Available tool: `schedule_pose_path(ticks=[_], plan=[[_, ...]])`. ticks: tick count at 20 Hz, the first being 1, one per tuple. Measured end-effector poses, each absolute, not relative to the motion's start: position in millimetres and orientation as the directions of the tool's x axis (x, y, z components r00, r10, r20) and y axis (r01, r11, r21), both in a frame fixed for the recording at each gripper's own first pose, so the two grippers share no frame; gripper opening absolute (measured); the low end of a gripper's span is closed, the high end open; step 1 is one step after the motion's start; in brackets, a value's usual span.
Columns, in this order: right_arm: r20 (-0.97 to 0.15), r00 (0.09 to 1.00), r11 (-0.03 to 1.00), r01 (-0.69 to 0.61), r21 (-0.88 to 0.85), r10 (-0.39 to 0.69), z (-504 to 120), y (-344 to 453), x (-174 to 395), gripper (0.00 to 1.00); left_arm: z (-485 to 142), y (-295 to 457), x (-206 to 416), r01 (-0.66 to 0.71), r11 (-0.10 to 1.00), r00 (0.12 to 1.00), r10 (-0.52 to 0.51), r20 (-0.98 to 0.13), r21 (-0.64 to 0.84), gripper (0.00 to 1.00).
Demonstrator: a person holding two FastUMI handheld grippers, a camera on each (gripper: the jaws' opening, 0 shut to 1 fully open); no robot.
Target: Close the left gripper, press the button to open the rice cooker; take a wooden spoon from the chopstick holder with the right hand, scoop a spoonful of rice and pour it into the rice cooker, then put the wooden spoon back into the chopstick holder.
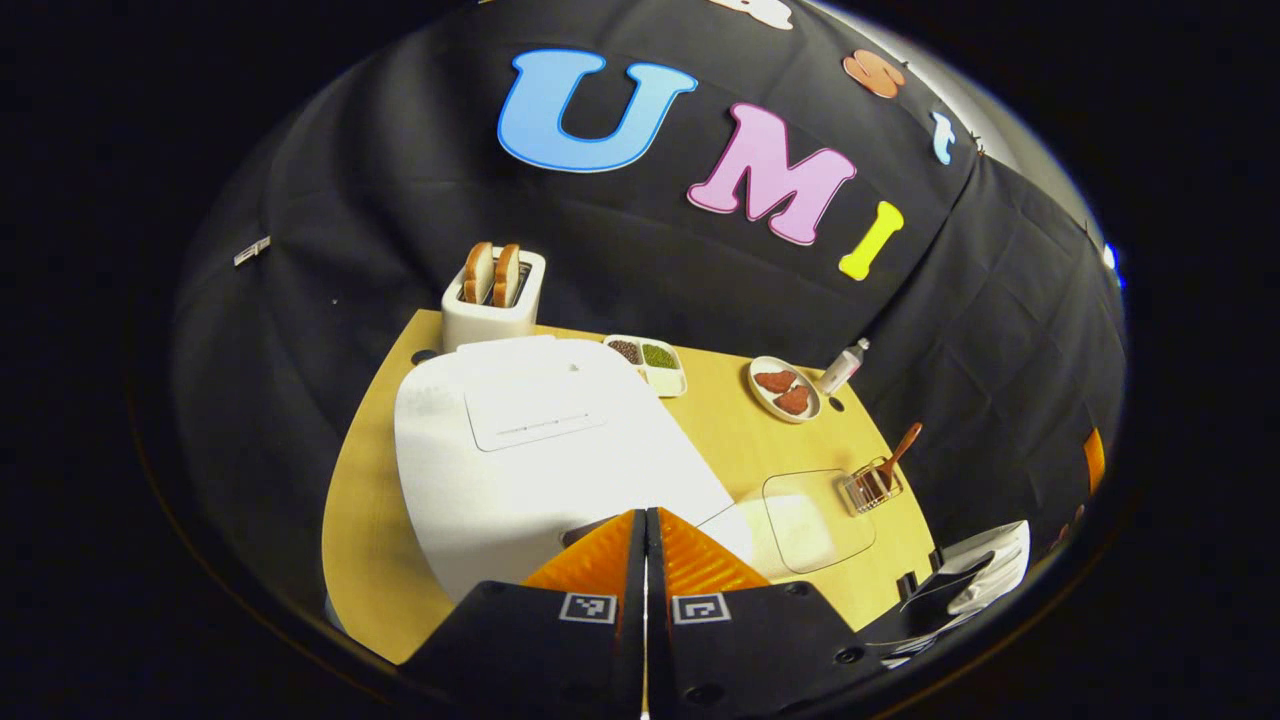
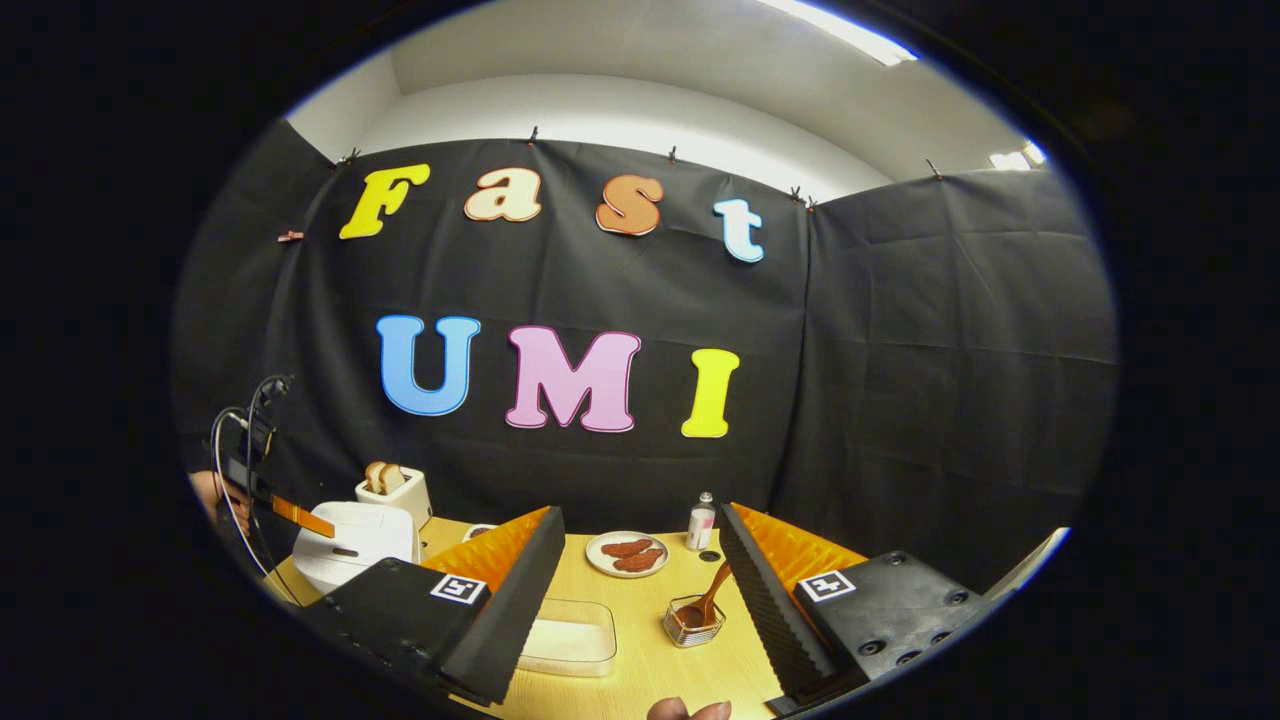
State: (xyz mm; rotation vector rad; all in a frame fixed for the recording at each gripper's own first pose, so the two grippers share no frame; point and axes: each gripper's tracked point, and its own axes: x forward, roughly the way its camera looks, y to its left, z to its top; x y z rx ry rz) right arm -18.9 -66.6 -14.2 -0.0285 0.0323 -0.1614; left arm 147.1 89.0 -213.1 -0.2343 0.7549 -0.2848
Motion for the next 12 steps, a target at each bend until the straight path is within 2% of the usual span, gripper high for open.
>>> schedule_pose_path(ticks=[6, 12], plan=[[-0.048, 0.981, 0.982, 0.185, -0.027, -0.186, -22, -76, -18, 0.97, -251, 90, 155, 0.153, 0.951, 0.642, -0.301, -0.705, -0.267, 0.06], [-0.064, 0.980, 0.982, 0.185, -0.029, -0.187, -29, -76, -15, 0.97, -262, 88, 153, 0.132, 0.947, 0.614, -0.311, -0.725, -0.295, 0.07]])
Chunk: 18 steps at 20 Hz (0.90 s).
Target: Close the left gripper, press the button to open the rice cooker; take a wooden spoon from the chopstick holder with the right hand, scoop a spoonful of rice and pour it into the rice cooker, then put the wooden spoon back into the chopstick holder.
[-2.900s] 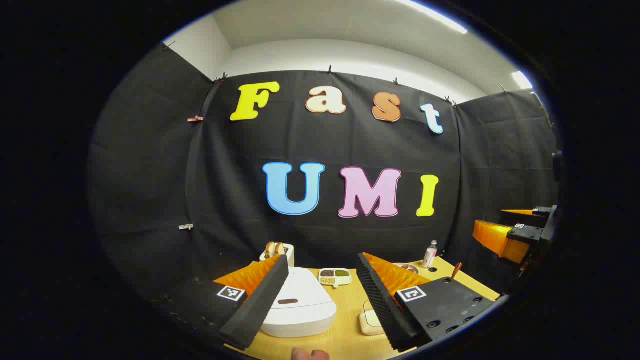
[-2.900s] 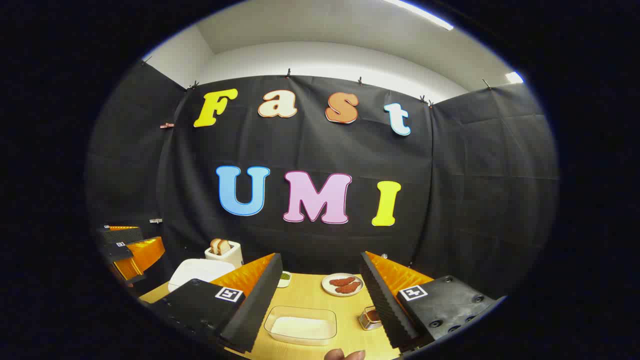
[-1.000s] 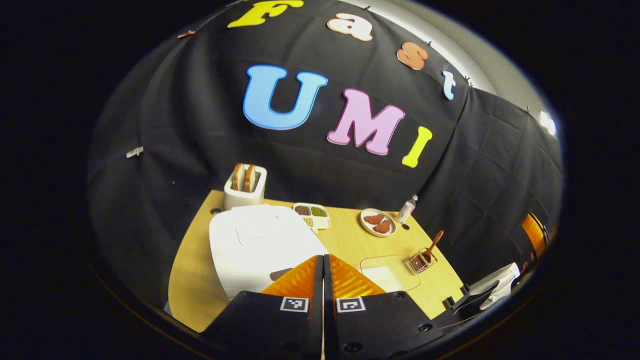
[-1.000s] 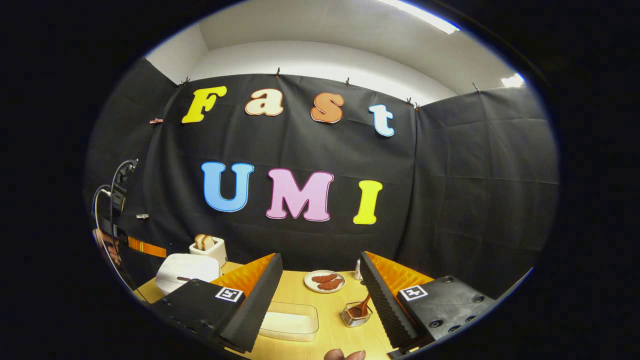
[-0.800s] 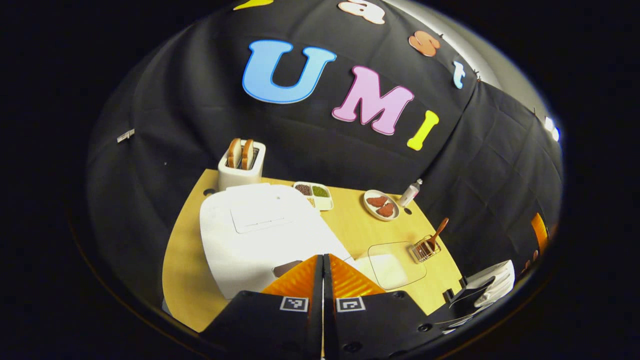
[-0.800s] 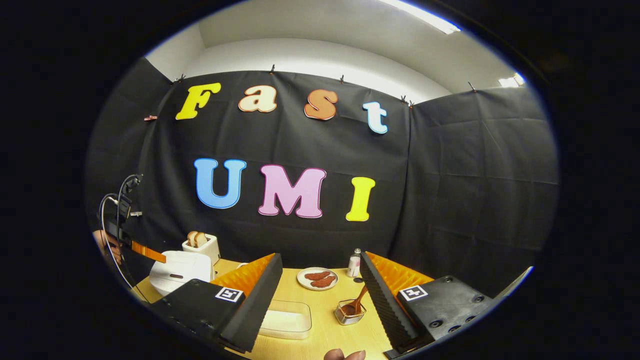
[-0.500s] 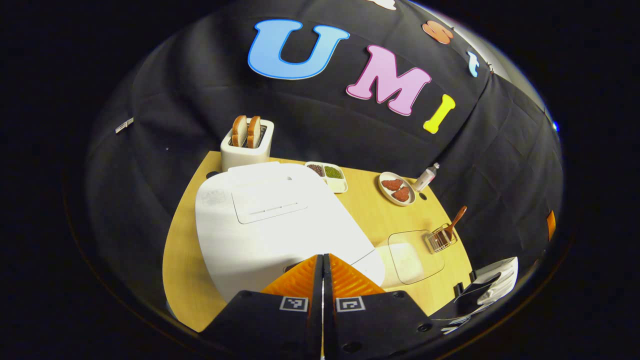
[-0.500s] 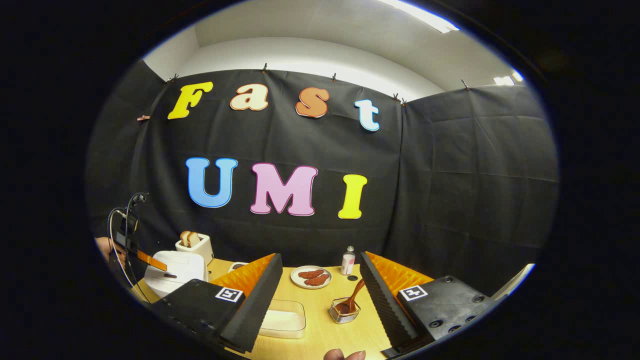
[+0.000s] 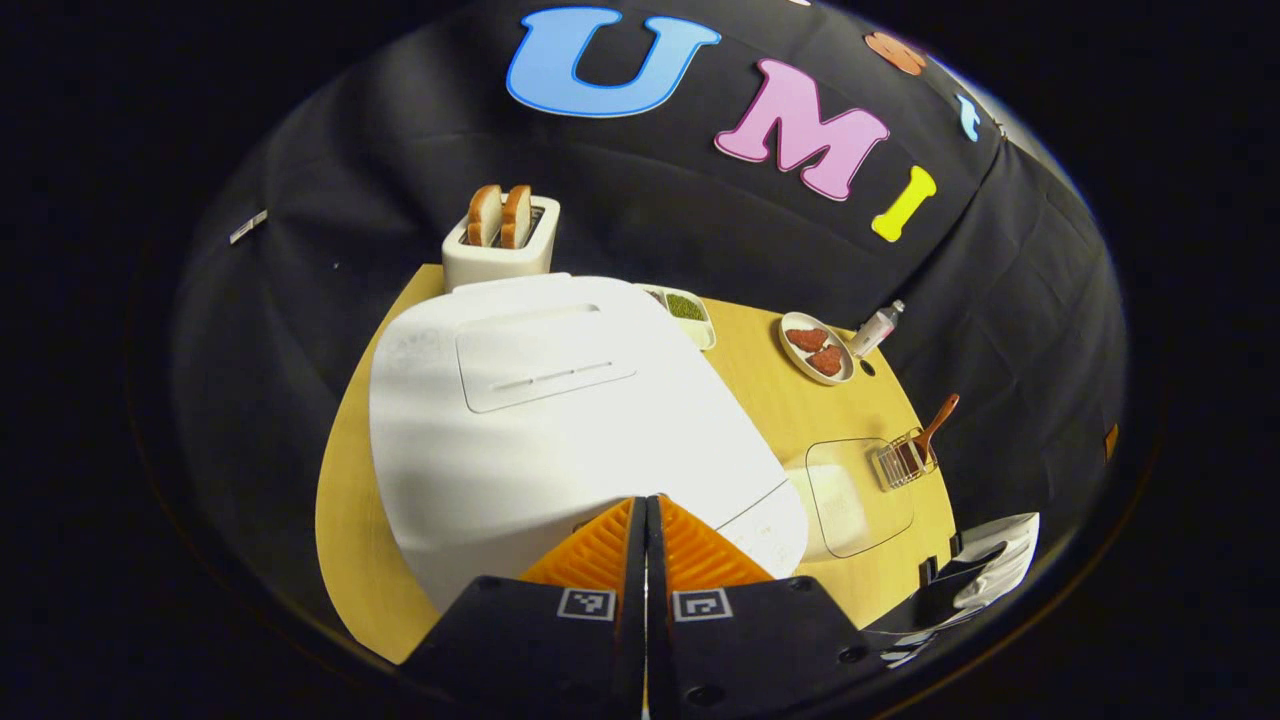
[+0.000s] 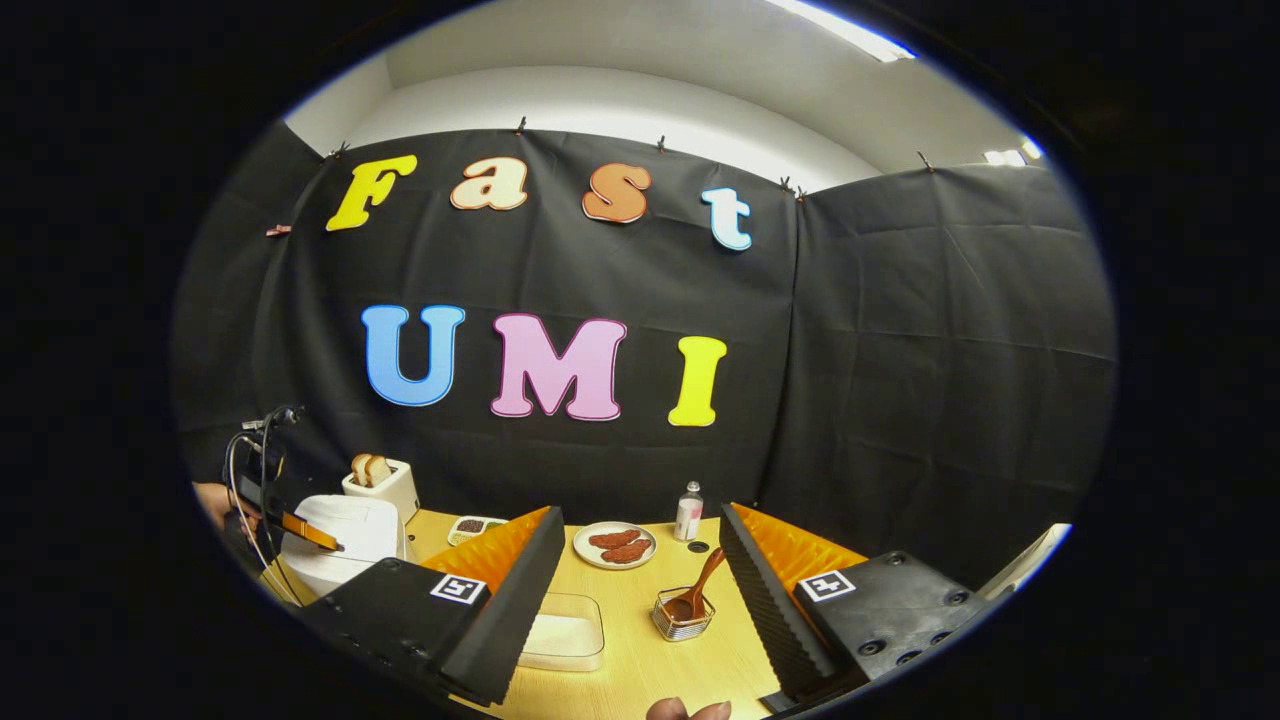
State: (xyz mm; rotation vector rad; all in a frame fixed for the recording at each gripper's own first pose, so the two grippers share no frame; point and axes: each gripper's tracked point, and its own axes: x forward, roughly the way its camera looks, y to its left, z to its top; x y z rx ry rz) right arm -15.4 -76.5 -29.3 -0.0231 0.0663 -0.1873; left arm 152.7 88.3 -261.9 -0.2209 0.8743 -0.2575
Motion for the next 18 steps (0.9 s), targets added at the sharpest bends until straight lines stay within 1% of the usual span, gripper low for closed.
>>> schedule_pose_path(ticks=[2, 4, 6, 8, 10, 13, 15, 16, 17, 18], plan=[[-0.069, 0.980, 0.983, 0.184, -0.023, -0.185, -32, -76, -16, 0.97, -261, 89, 152, 0.133, 0.948, 0.608, -0.309, -0.731, -0.290, 0.07], [-0.067, 0.980, 0.982, 0.186, -0.027, -0.188, -31, -77, -17, 0.97, -255, 88, 153, 0.145, 0.953, 0.626, -0.296, -0.721, -0.264, 0.07], [-0.064, 0.979, 0.981, 0.192, -0.031, -0.194, -30, -81, -17, 0.97, -237, 89, 157, 0.145, 0.960, 0.674, -0.272, -0.687, -0.238, 0.07], [-0.063, 0.979, 0.980, 0.194, -0.033, -0.196, -29, -82, -17, 0.97, -212, 91, 163, 0.146, 0.968, 0.737, -0.244, -0.630, -0.204, 0.07], [-0.063, 0.979, 0.981, 0.193, -0.032, -0.195, -29, -82, -17, 0.97, -181, 98, 172, 0.129, 0.980, 0.816, -0.193, -0.545, -0.153, 0.07], [-0.066, 0.980, 0.981, 0.188, -0.036, -0.190, -31, -81, -18, 0.97, -122, 116, 181, 0.054, 0.998, 0.930, -0.056, -0.364, -0.015, 0.09], [-0.074, 0.980, 0.982, 0.184, -0.040, -0.187, -34, -80, -20, 0.97, -86, 106, 174, 0.047, 0.998, 0.967, -0.036, -0.251, 0.039, 0.10], [-0.078, 0.979, 0.982, 0.184, -0.039, -0.186, -34, -80, -21, 0.97, -70, 100, 168, 0.055, 0.997, 0.975, -0.042, -0.217, 0.053, 0.22], [-0.080, 0.979, 0.982, 0.185, -0.036, -0.187, -34, -81, -21, 0.97, -61, 100, 166, 0.041, 0.996, 0.983, -0.026, -0.183, 0.080, 0.26], [-0.081, 0.979, 0.982, 0.187, -0.032, -0.189, -34, -82, -22, 0.97, -52, 100, 165, 0.021, 0.993, 0.988, -0.004, -0.155, 0.113, 0.50]])
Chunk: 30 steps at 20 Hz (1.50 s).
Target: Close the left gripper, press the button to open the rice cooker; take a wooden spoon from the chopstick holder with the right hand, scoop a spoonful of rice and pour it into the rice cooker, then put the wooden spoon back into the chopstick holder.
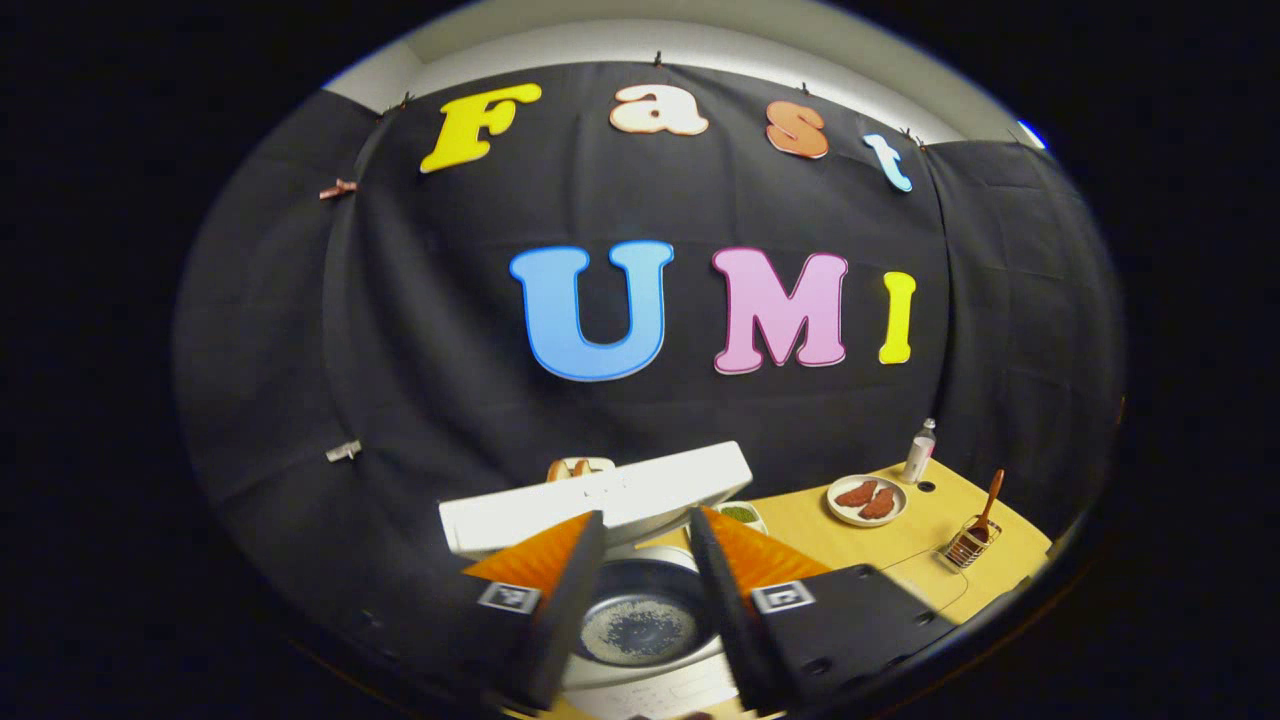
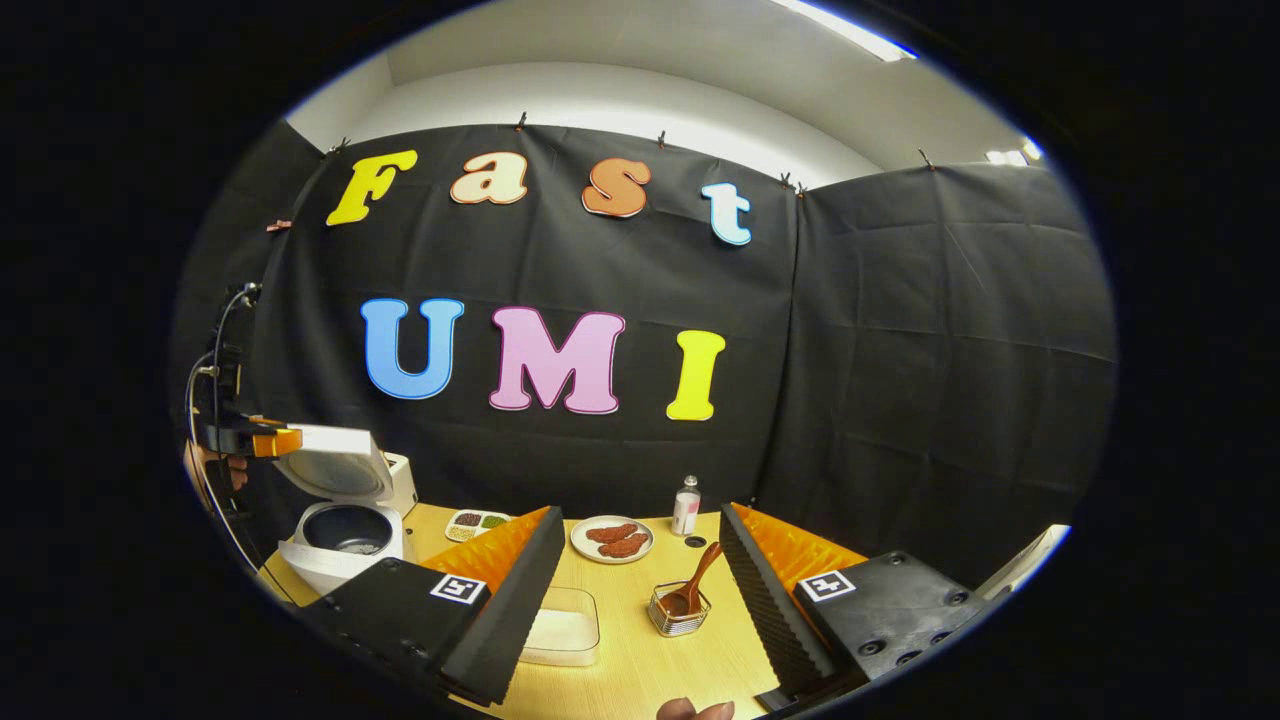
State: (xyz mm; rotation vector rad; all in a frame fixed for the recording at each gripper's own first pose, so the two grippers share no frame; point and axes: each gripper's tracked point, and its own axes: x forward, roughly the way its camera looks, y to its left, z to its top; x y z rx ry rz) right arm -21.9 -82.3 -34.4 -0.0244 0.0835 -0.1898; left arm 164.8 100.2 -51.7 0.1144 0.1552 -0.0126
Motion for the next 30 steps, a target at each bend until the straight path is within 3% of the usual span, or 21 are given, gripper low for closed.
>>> schedule_pose_path(ticks=[2, 7, 14, 24, 30], plan=[[-0.080, 0.978, 0.981, 0.193, -0.025, -0.194, -35, -85, -24, 0.97, -34, 89, 154, 0.010, 0.988, 0.995, 0.006, -0.104, 0.156, 0.98], [-0.118, 0.974, 0.981, 0.196, -0.002, -0.195, -47, -98, -31, 0.96, -11, 41, 117, 0.073, 0.989, 0.997, -0.070, -0.028, 0.127, 0.97], [-0.128, 0.978, 0.985, 0.169, 0.021, -0.165, -68, -141, -12, 0.98, -21, -7, 77, 0.088, 0.996, 0.995, -0.087, -0.048, 0.030, 0.97], [-0.348, 0.937, 0.997, -0.003, 0.074, 0.029, -230, -194, 100, 0.98, -51, -18, 39, -0.155, 0.988, 0.979, 0.156, -0.130, 0.017, 0.97], [-0.444, 0.893, 0.994, -0.033, 0.105, 0.077, -310, -230, 160, 0.71, -71, -28, 27, -0.303, 0.953, 0.935, 0.298, -0.191, 0.001, 0.97]])
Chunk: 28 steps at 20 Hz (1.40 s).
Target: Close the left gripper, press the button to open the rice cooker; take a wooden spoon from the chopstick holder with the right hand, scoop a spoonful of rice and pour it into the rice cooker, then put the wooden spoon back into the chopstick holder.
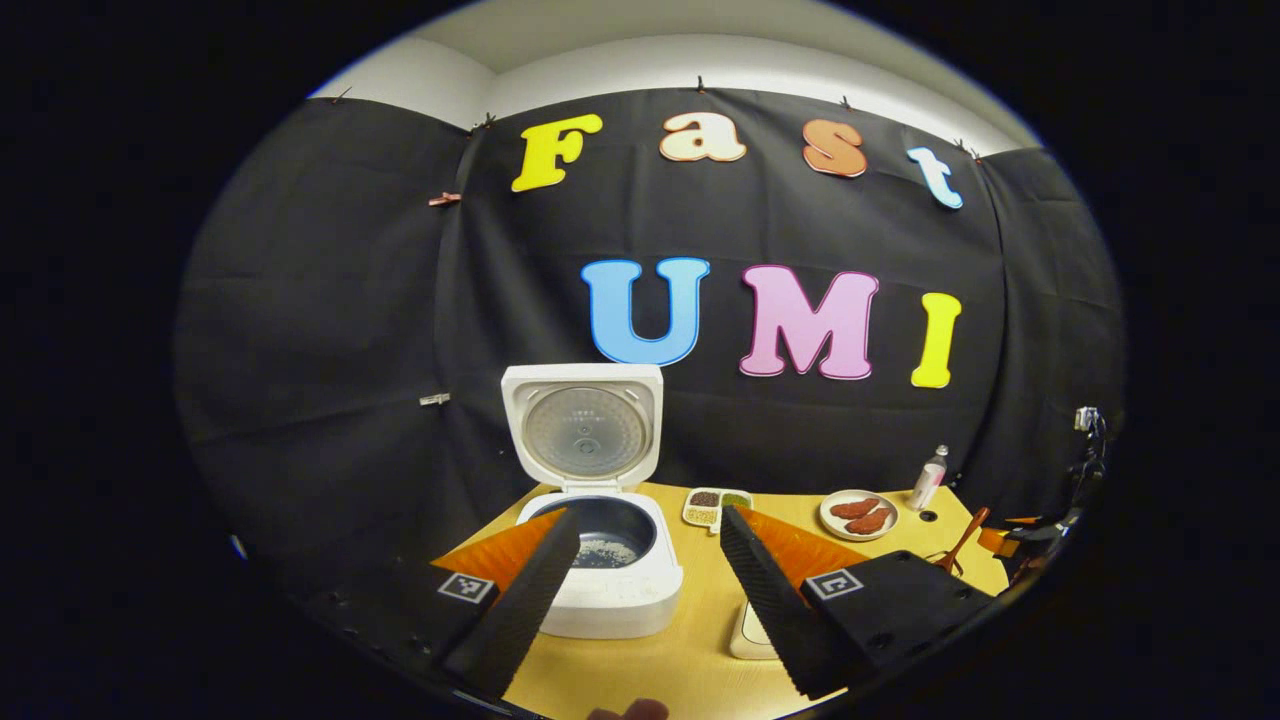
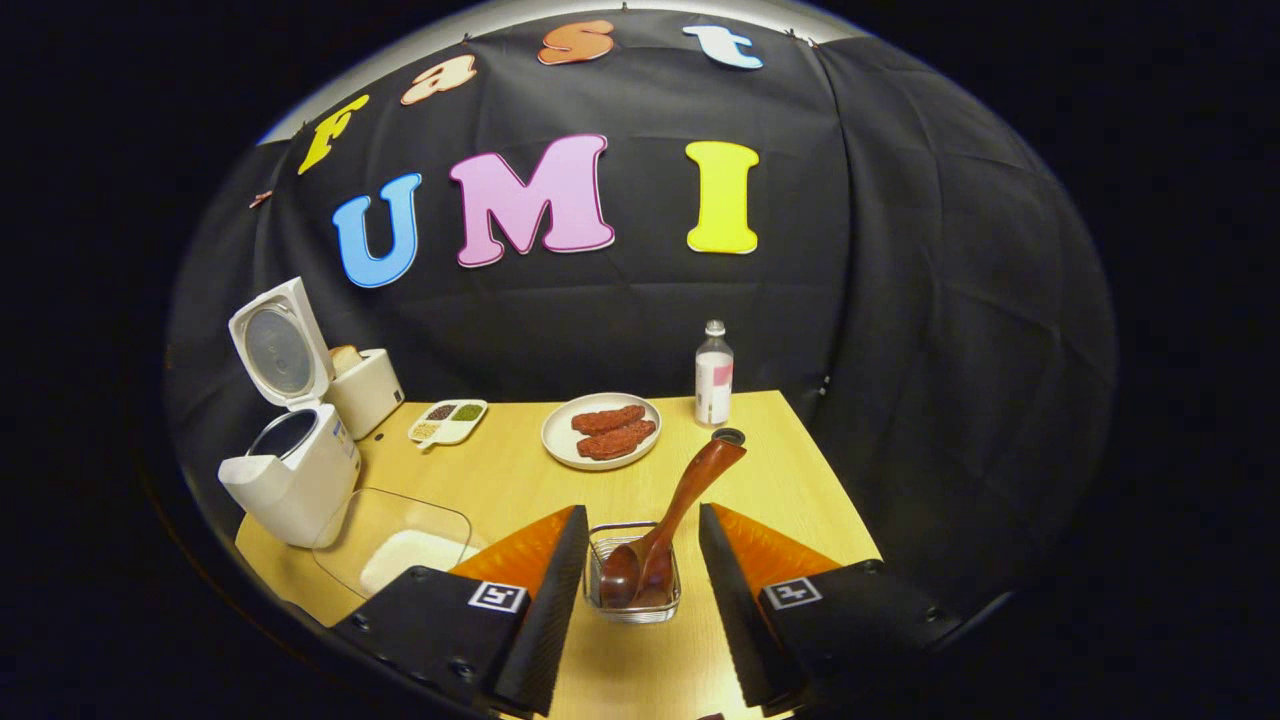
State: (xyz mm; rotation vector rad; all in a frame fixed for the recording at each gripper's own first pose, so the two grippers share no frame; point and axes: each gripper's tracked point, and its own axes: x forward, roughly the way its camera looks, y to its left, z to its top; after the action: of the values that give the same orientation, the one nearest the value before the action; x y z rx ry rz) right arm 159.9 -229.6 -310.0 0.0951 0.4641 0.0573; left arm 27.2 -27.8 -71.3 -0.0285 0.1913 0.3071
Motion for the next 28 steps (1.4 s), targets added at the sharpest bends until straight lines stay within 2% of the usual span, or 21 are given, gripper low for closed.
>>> schedule_pose_path(ticks=[1, 2, 9, 11, 12, 13, 16, 18, 22, 28], plan=[[-0.461, 0.884, 0.993, -0.030, 0.110, 0.078, -325, -235, 170, 0.61, -74, -29, 24, -0.326, 0.945, 0.926, 0.320, -0.198, 0.004, 0.97], [-0.480, 0.872, 0.991, -0.032, 0.132, 0.093, -337, -236, 178, 0.58, -76, -31, 22, -0.344, 0.939, 0.919, 0.338, -0.204, 0.007, 0.97], [-0.520, 0.835, 0.970, -0.063, 0.233, 0.179, -392, -222, 218, 0.57, -85, -44, 4, -0.433, 0.896, 0.865, 0.443, -0.236, 0.094, 0.97], [-0.506, 0.841, 0.966, -0.071, 0.247, 0.191, -387, -220, 219, 0.24, -86, -44, -2, -0.447, 0.888, 0.854, 0.460, -0.242, 0.111, 0.96], [-0.497, 0.840, 0.956, -0.083, 0.280, 0.218, -390, -213, 221, 0.26, -86, -42, -7, -0.457, 0.883, 0.847, 0.470, -0.248, 0.112, 0.96], [-0.493, 0.834, 0.944, -0.094, 0.316, 0.248, -391, -205, 220, 0.22, -86, -41, -10, -0.466, 0.878, 0.842, 0.478, -0.250, 0.110, 0.96], [-0.490, 0.838, 0.942, -0.080, 0.326, 0.241, -391, -210, 222, 0.11, -83, -35, -23, -0.493, 0.862, 0.827, 0.507, -0.244, 0.117, 0.96], [-0.479, 0.847, 0.939, -0.064, 0.337, 0.230, -380, -216, 219, 0.11, -79, -31, -27, -0.495, 0.859, 0.825, 0.511, -0.240, 0.128, 0.96], [-0.389, 0.897, 0.930, -0.060, 0.361, 0.209, -334, -222, 211, 0.08, -75, -21, -34, -0.485, 0.867, 0.834, 0.498, -0.236, 0.115, 0.96], [-0.295, 0.950, 0.941, 0.002, 0.339, 0.105, -254, -225, 188, 0.08, -66, 6, -24, -0.381, 0.919, 0.893, 0.394, -0.218, 0.098, 0.96]])
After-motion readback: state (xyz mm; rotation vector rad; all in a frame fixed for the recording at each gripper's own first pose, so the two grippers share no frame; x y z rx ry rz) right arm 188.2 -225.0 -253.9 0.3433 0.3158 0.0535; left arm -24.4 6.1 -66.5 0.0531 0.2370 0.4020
